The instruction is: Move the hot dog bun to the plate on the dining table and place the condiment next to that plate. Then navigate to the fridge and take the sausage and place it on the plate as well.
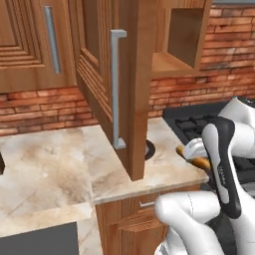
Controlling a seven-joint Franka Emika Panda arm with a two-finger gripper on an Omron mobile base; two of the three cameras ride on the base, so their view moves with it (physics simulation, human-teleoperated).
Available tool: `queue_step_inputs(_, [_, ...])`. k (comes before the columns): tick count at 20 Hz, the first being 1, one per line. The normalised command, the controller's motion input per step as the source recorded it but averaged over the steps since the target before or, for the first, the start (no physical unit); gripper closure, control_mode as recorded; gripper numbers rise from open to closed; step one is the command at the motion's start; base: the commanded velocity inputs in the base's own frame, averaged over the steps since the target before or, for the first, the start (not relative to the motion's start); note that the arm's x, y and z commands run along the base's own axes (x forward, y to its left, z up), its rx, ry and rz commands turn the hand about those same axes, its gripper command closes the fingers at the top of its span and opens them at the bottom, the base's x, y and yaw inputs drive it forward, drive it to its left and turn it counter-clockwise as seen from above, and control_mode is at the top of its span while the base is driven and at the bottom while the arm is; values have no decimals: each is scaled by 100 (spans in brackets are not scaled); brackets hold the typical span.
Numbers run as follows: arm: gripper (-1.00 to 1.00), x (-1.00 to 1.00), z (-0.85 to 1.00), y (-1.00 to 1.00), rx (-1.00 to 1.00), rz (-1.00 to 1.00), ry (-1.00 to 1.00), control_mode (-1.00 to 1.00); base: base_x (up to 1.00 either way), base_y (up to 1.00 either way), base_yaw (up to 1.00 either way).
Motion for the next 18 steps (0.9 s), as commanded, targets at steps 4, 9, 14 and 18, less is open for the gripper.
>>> queue_step_inputs(4, [100,0,0,0,0,0,0,100,-100,-66,-39])
queue_step_inputs(9, [100,0,0,0,0,0,0,100,-40,-97,-53])
queue_step_inputs(14, [100,0,0,0,0,0,0,100,15,-76,-83])
queue_step_inputs(18, [100,0,0,0,0,0,0,100,13,-76,-84])
